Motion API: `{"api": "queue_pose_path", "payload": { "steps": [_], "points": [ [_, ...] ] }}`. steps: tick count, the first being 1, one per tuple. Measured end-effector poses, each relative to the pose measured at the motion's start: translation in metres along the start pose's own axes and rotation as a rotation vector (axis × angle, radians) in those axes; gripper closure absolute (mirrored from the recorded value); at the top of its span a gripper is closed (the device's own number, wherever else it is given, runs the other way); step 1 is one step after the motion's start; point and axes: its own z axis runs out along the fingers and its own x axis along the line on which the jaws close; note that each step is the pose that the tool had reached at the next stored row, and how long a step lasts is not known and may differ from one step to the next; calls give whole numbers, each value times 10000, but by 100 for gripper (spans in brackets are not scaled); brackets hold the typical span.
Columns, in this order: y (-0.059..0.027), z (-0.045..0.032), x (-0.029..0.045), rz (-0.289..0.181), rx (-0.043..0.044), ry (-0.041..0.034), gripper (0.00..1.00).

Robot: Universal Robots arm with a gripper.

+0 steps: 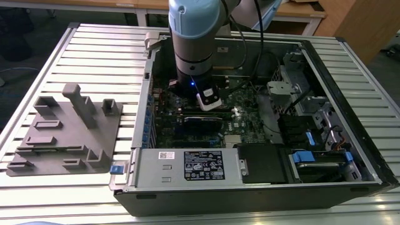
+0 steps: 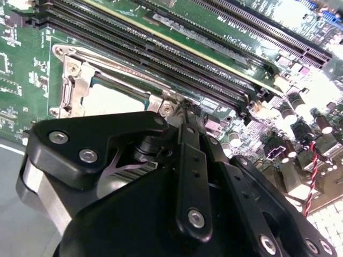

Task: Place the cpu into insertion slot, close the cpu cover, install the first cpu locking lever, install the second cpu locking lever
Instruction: 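Install the second cpu locking lever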

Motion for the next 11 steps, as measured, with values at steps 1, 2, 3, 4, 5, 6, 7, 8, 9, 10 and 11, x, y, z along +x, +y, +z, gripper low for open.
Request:
{"api": "queue_pose_path", "payload": {
  "steps": [1, 2, 3, 4, 5, 6, 7, 8, 9, 10, 11],
  "points": [
    [4, -22, -1, 1, 1, 8, 89],
    [9, -48, -1, 3, 2, 15, 89],
    [15, -76, -2, 4, -3, 17, 89],
    [22, -106, -4, 5, -5, 21, 89],
    [30, -143, -5, 6, -2, 25, 89],
    [39, -180, -7, 7, -3, 26, 89],
    [47, -217, -9, 7, -3, 27, 89],
    [54, -246, -10, 6, -2, 27, 89],
    [56, -259, -11, 9, 0, 27, 89],
    [58, -259, -11, 17, 15, 22, 89],
    [59, -259, -11, 31, 57, 11, 89]
  ]
}}
